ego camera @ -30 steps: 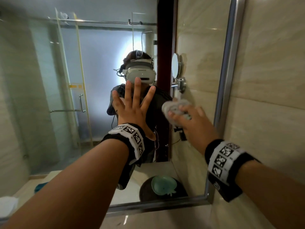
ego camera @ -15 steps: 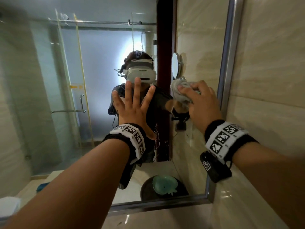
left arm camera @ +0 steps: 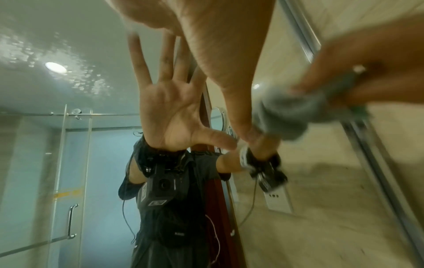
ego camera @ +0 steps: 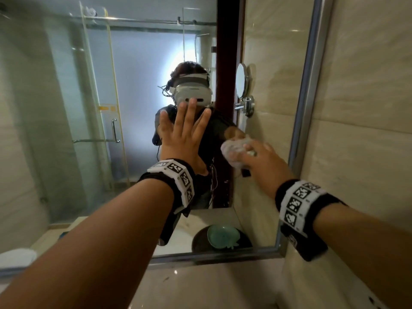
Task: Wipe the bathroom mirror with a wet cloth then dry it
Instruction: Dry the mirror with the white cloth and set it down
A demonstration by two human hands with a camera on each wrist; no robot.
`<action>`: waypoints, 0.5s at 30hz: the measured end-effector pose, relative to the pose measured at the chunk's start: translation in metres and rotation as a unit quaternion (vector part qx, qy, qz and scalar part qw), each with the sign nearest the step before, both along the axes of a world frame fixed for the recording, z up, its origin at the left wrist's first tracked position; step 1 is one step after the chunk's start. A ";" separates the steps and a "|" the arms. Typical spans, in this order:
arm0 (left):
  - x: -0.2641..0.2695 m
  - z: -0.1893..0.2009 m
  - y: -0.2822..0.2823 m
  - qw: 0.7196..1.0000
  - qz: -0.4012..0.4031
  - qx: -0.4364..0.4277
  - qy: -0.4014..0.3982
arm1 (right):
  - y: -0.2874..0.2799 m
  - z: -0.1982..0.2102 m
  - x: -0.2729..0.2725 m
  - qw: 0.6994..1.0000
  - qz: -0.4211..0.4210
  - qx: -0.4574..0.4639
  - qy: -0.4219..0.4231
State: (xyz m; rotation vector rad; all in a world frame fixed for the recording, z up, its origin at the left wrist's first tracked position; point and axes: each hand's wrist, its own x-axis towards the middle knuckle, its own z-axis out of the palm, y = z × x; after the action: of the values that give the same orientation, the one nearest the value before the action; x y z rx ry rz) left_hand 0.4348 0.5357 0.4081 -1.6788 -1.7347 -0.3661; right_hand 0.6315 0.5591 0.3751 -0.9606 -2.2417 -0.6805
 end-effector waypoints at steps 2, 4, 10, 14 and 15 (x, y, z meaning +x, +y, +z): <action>-0.005 -0.012 -0.010 1.000 0.003 0.009 0.010 | 0.006 0.036 -0.005 0.987 -0.001 0.037 0.155; -0.010 -0.027 -0.017 1.000 0.003 0.003 0.008 | 0.009 0.057 -0.015 0.970 0.016 0.024 0.241; -0.020 -0.062 -0.016 1.000 0.007 -0.029 -0.009 | 0.008 0.013 -0.043 0.993 0.078 0.045 0.072; -0.017 -0.072 -0.008 0.998 -0.005 -0.050 -0.043 | 0.004 -0.042 -0.032 0.995 0.053 -0.080 -0.033; -0.016 -0.073 -0.006 0.998 -0.007 -0.050 -0.048 | 0.008 -0.057 -0.026 0.992 0.080 -0.077 -0.059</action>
State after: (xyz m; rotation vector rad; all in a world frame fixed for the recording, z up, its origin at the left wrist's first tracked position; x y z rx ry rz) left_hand 0.4185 0.5298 0.3356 -1.7696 -1.8392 -0.3771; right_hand 0.6059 0.5671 0.3182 -0.8198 -2.4734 -0.5117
